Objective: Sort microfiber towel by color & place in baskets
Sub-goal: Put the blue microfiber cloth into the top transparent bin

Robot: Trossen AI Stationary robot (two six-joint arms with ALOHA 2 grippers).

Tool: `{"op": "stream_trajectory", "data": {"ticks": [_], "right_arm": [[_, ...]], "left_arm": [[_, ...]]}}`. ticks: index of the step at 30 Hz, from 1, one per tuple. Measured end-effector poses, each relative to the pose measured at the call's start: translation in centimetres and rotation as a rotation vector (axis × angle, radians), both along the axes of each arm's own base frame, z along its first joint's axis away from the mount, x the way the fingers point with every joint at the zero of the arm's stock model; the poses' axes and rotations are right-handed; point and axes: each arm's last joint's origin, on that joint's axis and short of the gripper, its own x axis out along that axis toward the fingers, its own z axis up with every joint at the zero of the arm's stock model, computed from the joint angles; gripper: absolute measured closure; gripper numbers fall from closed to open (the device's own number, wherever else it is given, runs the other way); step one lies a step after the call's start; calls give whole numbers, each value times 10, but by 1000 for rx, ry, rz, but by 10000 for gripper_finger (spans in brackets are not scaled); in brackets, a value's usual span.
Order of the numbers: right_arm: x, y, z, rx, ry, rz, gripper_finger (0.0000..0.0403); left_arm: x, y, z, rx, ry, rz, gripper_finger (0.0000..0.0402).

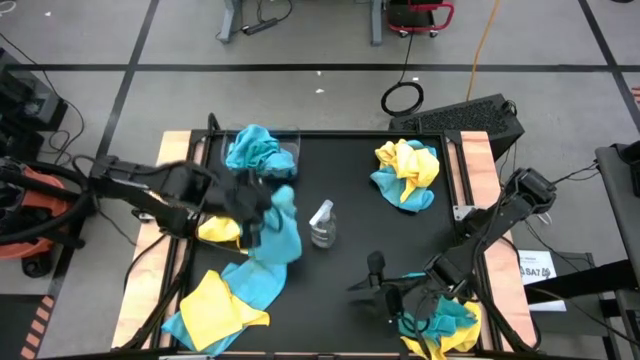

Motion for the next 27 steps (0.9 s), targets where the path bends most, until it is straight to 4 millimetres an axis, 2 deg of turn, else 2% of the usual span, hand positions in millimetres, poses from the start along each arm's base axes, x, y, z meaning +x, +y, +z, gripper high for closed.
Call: {"op": "stream_trajectory", "data": {"ticks": [8,14,18,23,27], "right_arm": [[25,3,-16,65,-64,-24,186],[43,-4,-19,158,-141,-81,140],[53,-10,-22,206,-173,-108,136],[64,-10,-28,296,-187,-12,145],[70,-16,-35,295,-185,-76,153]], "left_arm": [[27,-53,-8,-8,-136,-166,395],[44,-70,-25,52,-118,-188,395],[52,-76,-31,71,-120,-203,395],[55,-76,-29,108,-160,-195,395],[57,-79,-26,117,-202,-221,395]]}}
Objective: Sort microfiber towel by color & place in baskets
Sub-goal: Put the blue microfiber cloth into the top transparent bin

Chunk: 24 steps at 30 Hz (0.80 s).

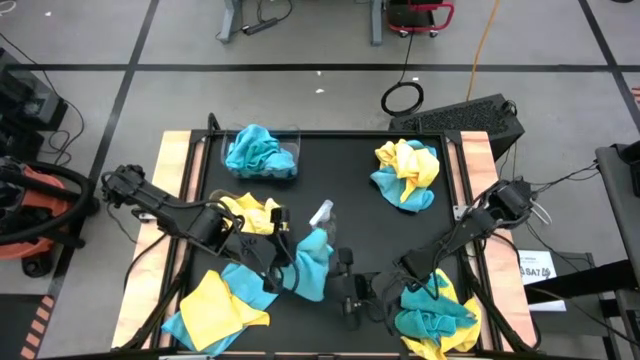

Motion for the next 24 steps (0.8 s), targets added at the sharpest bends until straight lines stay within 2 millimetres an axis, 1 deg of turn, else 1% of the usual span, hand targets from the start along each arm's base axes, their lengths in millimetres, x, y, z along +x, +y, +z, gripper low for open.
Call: {"op": "stream_trajectory", "data": {"ticks": [6,9,11,12,15,16,19,24], "right_arm": [[4,-5,7,21,-64,-14,168],[6,-8,9,23,-83,-23,197],[7,-10,9,15,-85,-23,234],[7,-10,9,8,-85,-19,259],[7,-8,9,-18,-85,47,358],[7,-7,9,-37,-87,70,380],[2,-3,14,-57,-97,104,395],[-17,4,41,-101,-162,155,401]], "left_arm": [[0,-1,1,24,-9,-8,395],[0,-1,0,31,-8,-11,395],[-1,-2,1,30,-9,-13,395],[-1,-2,1,30,-9,-13,395],[-1,-2,0,31,-8,-14,395],[-1,-2,1,32,-9,-14,395],[-1,-2,0,37,-7,-17,391],[-2,-4,0,41,-1,-26,361]]}}
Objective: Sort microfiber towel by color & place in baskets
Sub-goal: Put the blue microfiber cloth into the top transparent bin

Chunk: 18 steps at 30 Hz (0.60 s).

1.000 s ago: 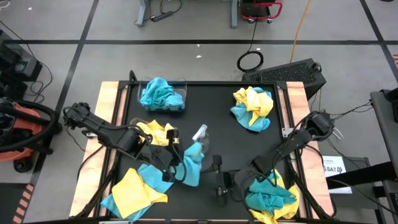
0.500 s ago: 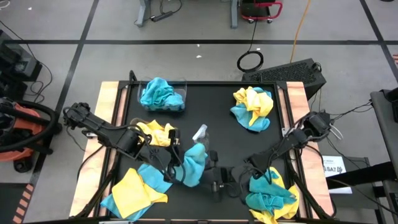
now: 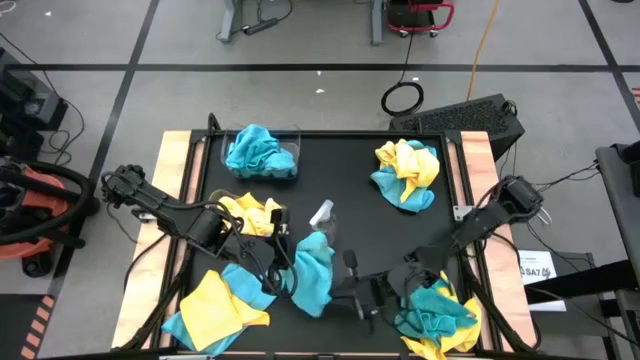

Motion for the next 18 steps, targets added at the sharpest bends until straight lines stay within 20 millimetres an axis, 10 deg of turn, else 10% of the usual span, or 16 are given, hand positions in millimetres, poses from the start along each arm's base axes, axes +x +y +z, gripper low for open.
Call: {"op": "stream_trajectory", "data": {"ticks": [18], "right_arm": [[-73,-39,106,-62,-234,-16,403]], "left_arm": [[-3,-17,-4,-69,42,-129,108]]}}
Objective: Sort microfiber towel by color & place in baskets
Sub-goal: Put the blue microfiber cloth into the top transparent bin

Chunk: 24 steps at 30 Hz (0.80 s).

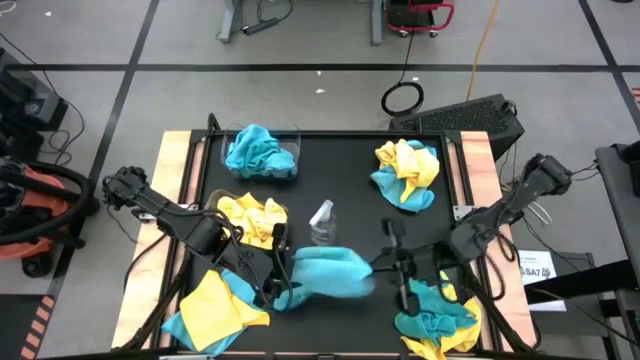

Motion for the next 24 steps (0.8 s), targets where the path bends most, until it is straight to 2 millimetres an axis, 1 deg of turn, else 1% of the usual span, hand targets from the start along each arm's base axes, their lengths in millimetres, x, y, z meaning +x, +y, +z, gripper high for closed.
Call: {"op": "stream_trajectory", "data": {"ticks": [4,10,13,18,20,24], "right_arm": [[-7,-6,8,-4,-23,-5,403],[-7,-11,6,8,27,-14,403],[-5,-13,3,21,63,-19,403],[-5,-14,3,28,59,-16,403],[-5,-14,9,19,59,-12,402],[-5,-13,31,9,35,34,402]], "left_arm": [[5,-4,-5,-5,10,-14,85],[10,-5,-10,10,16,-30,81],[12,-4,-8,11,-7,-33,81],[21,-4,2,-35,-125,-31,81],[27,-3,3,-51,-165,-22,81],[40,2,0,-47,-206,-4,81]]}}
